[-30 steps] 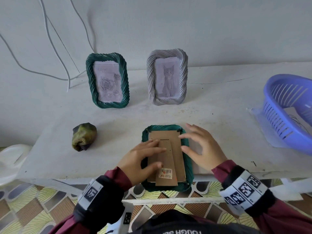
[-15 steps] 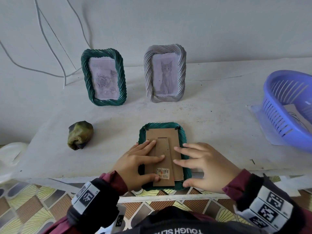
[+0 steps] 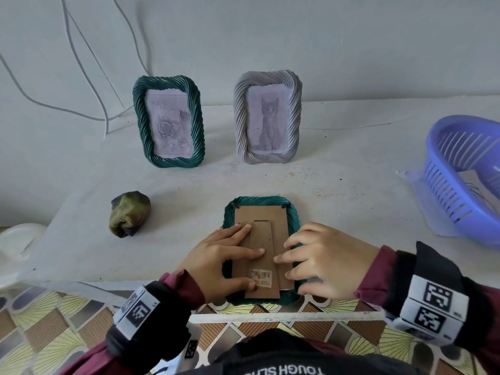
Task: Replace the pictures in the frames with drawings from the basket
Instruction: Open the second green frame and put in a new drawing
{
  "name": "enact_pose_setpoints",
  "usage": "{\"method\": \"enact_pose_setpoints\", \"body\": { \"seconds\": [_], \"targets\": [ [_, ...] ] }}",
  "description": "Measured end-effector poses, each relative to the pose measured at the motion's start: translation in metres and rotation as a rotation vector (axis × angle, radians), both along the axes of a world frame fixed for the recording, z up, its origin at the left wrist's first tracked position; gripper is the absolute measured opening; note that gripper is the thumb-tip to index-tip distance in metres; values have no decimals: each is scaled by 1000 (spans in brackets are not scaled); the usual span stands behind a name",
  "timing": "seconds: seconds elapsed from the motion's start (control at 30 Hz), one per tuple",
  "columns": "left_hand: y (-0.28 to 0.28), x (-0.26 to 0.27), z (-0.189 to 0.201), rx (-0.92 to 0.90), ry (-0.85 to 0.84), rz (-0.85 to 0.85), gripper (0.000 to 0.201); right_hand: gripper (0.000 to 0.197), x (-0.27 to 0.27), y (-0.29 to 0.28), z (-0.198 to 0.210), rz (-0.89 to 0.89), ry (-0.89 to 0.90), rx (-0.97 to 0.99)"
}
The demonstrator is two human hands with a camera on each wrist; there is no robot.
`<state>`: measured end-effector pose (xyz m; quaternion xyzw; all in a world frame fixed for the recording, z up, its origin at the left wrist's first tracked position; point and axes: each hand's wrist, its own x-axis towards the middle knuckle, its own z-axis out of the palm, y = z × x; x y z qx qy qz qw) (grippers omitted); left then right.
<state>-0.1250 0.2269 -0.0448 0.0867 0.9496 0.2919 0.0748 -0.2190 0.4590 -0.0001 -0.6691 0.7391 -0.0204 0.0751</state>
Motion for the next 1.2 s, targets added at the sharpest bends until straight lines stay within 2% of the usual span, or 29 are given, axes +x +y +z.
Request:
{"method": "enact_pose_setpoints", "body": {
  "seconds": [0.13,0.27,0.5,0.77,1.0,1.2],
  "targets": [
    [0,0,1,2,7,10,63,24,2,-5,-1,32,63,13],
    [0,-1,5,-28,12,18,59,23,2,-9,-2,102,138,19],
    [0,-3,9,-47,3,16,61,25,1,-14,0,164,174,49],
    [2,-3,12,-56,-26,21,63,20,-1,-11,0,137,124,51],
    [3,-3,13,-88,-5,23,65,24,5,-11,-2,143,237,45],
    [4,-3,15,-100,4,31,63,28,11,-3,-14,63,264,-33]
  ]
}}
